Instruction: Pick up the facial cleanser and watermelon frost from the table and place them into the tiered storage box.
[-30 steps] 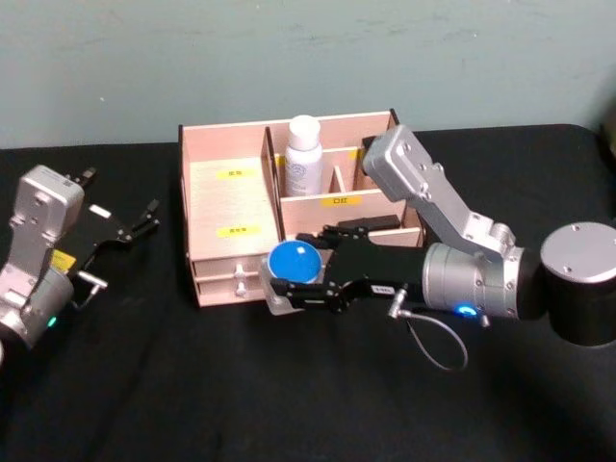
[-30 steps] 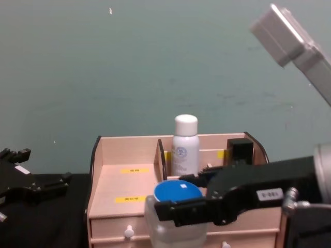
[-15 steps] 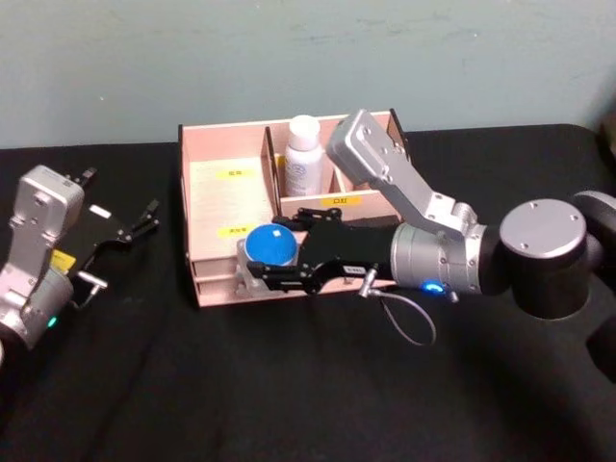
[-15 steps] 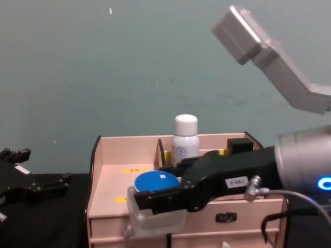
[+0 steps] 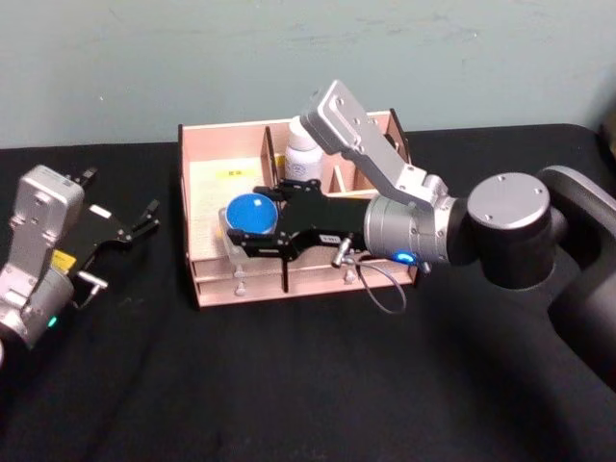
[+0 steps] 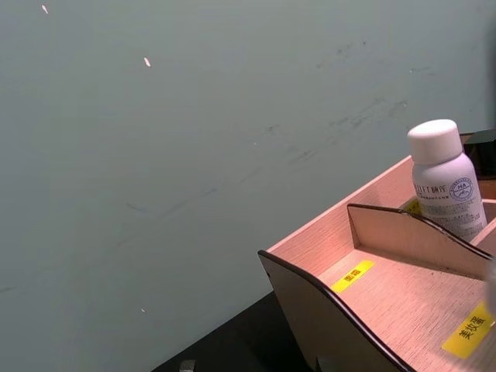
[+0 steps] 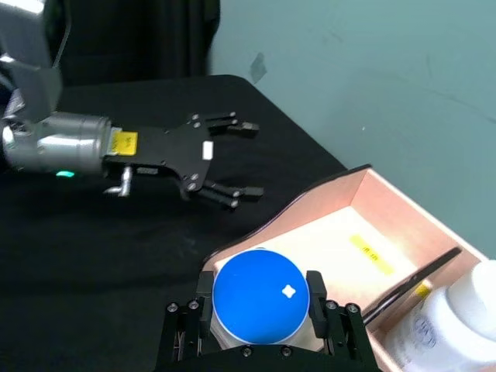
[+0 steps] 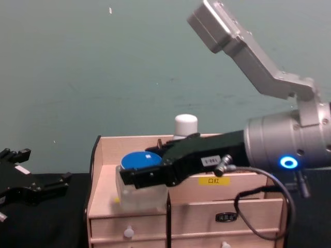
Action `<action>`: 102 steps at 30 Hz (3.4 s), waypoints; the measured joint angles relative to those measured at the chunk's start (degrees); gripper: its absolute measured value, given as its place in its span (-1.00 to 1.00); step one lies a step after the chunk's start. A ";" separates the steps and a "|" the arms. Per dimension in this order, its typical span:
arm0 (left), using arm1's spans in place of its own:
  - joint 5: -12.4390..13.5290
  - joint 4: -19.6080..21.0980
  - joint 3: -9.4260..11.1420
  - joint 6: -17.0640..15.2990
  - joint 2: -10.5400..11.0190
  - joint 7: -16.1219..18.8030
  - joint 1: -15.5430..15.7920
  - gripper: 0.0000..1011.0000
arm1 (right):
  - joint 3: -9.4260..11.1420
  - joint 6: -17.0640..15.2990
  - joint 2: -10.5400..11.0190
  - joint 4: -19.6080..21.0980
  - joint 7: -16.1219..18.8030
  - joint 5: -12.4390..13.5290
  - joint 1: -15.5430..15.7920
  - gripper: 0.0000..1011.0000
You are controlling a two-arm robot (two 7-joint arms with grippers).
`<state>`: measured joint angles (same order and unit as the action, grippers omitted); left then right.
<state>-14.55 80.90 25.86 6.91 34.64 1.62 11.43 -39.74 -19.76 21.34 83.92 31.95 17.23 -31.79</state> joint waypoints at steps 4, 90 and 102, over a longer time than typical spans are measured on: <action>0.00 0.00 0.00 0.00 0.00 0.00 0.00 1.00 | -0.03 0.26 -1.33 -1.90 -0.43 -0.43 -1.14 0.42; 0.00 0.00 0.00 0.00 0.00 0.00 0.00 1.00 | 10.13 5.13 -1.41 7.89 -6.64 0.31 5.95 0.98; 0.00 0.00 0.00 0.00 0.00 0.00 0.00 1.00 | 18.26 6.41 1.95 11.97 -14.27 0.40 11.66 0.98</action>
<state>-14.55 80.90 25.86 6.91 34.64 1.62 11.43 -21.49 -13.35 23.30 95.88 17.68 17.64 -20.13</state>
